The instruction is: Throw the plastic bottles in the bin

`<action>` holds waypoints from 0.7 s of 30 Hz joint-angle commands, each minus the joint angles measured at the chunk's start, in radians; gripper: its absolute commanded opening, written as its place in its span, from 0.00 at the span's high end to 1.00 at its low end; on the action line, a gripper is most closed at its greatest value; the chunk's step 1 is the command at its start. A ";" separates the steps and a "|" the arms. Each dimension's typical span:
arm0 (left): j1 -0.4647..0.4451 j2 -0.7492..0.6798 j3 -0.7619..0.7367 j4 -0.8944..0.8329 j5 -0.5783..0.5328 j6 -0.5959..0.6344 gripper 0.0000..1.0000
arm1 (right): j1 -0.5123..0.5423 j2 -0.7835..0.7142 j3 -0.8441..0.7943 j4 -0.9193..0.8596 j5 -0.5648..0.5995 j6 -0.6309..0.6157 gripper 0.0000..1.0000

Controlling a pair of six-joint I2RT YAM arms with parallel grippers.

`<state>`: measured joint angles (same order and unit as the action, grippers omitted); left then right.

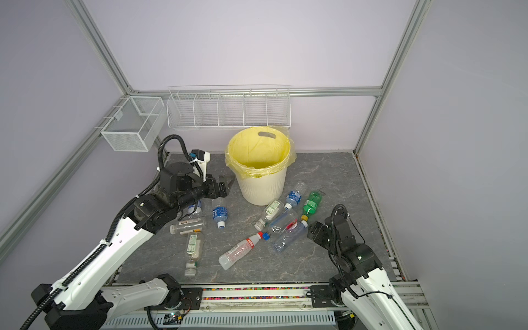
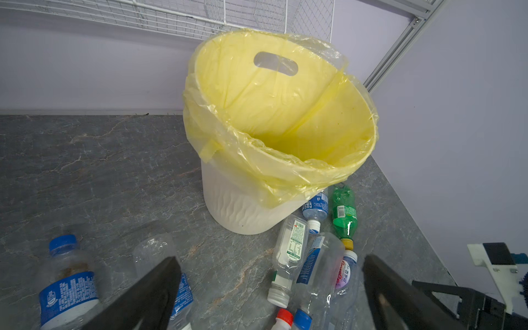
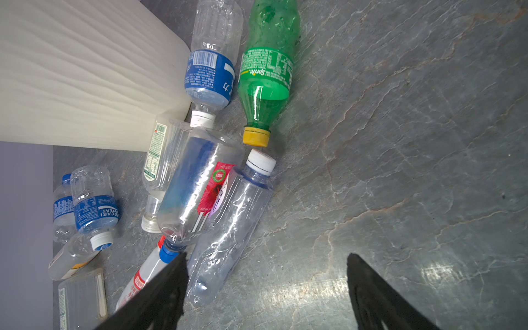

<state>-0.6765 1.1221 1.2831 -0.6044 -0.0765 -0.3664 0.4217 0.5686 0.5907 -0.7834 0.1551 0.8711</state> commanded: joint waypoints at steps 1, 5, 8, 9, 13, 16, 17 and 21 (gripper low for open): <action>0.003 -0.034 -0.045 -0.029 0.025 -0.017 0.01 | 0.004 -0.006 -0.020 -0.008 -0.018 0.045 0.12; 0.003 -0.073 -0.118 -0.026 0.043 -0.025 0.01 | 0.004 0.016 -0.017 -0.002 -0.032 0.050 0.12; 0.003 -0.092 -0.156 -0.029 0.050 -0.028 0.01 | 0.004 0.043 -0.023 0.001 -0.051 0.071 0.12; 0.003 -0.094 -0.165 -0.032 0.049 -0.028 0.01 | 0.004 0.053 -0.029 0.006 -0.058 0.081 0.12; 0.003 -0.093 -0.181 -0.055 0.035 -0.016 0.01 | 0.006 0.092 -0.049 0.035 -0.079 0.110 0.12; 0.003 -0.092 -0.211 -0.041 0.012 -0.008 0.01 | 0.006 0.119 -0.050 0.050 -0.086 0.106 0.12; 0.003 -0.090 -0.221 -0.034 0.008 -0.009 0.01 | 0.007 0.125 -0.052 0.050 -0.076 0.110 0.12; 0.003 -0.086 -0.231 -0.043 0.017 0.002 0.01 | 0.007 0.157 -0.093 0.112 -0.074 0.147 0.11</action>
<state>-0.6758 1.0397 1.0588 -0.6338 -0.0521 -0.3801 0.4217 0.7052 0.5323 -0.7231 0.0853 0.9653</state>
